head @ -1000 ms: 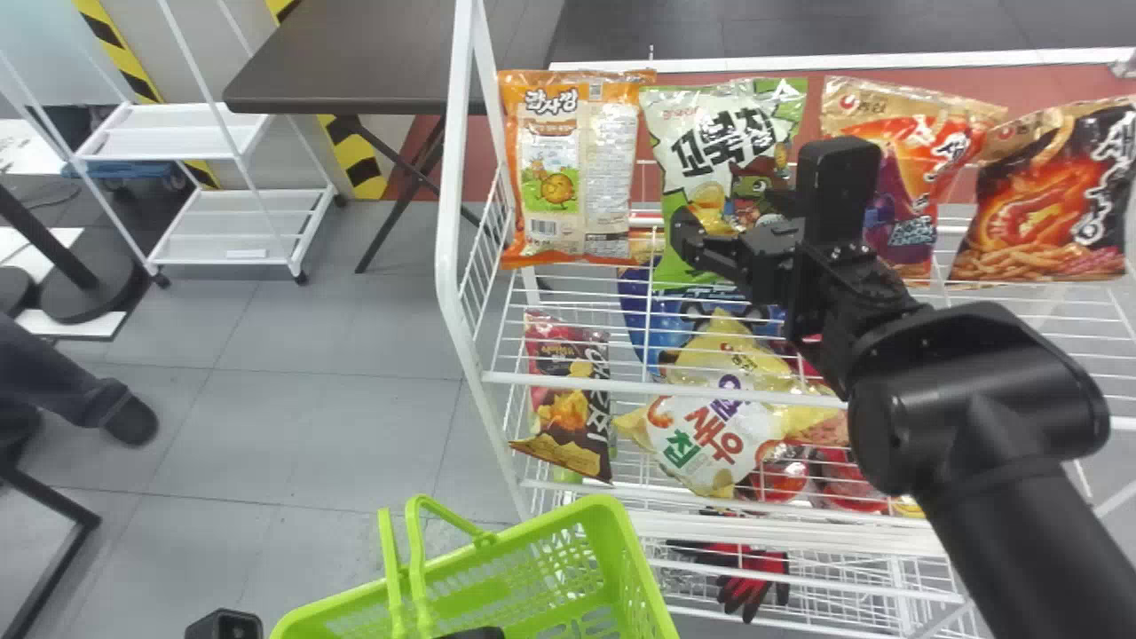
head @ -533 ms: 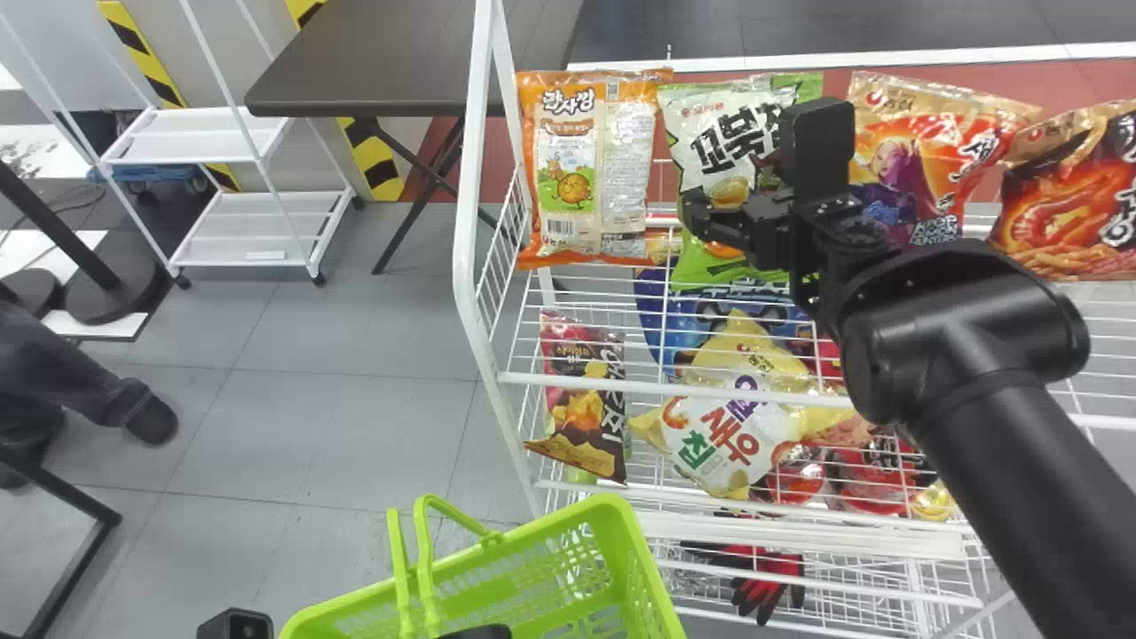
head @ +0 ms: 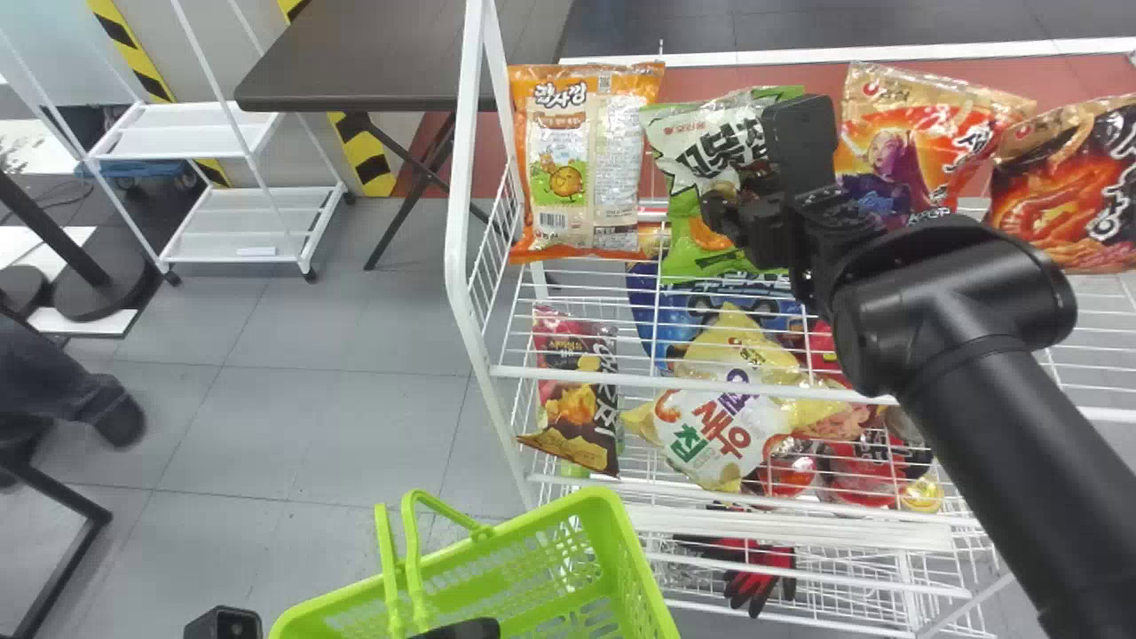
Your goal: Hold basket handle with left hand then pick Gkobukchip with right hand and place into basket
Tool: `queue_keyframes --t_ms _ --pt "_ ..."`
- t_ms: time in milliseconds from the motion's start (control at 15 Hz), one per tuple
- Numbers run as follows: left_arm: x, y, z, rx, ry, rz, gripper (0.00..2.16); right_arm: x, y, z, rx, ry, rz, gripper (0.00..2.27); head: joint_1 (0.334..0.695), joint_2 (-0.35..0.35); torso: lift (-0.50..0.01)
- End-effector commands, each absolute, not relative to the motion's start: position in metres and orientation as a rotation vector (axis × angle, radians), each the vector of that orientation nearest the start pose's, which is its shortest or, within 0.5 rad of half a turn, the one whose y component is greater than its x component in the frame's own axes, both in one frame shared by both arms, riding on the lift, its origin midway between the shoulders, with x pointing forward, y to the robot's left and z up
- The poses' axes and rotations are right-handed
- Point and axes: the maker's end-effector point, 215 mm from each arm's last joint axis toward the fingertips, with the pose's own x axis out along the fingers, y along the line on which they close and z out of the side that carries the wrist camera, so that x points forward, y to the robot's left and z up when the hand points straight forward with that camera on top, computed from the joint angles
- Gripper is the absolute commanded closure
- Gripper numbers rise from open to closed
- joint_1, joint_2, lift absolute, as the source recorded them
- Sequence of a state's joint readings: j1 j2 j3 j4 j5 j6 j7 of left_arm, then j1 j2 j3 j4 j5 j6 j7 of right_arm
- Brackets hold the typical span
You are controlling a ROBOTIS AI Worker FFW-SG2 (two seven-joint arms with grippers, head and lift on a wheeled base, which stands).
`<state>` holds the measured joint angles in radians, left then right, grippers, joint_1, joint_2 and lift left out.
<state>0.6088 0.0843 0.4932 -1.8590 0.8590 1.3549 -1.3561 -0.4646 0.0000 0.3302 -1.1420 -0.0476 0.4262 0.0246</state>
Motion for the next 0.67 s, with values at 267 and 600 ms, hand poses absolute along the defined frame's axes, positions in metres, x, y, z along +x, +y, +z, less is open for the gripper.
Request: queue_keyframes --t_ms 267,600 --pt "0.198 0.179 -0.375 -1.591 0.603 -0.990 2.15 0.666 -0.056 -0.398 -0.153 0.342 0.310 2.24 0.695 0.148 0.000" --pt "0.196 0.178 -0.373 -1.596 0.599 -0.994 2.15 0.637 -0.055 -0.378 -0.169 0.317 0.278 2.24 0.695 0.166 0.000"
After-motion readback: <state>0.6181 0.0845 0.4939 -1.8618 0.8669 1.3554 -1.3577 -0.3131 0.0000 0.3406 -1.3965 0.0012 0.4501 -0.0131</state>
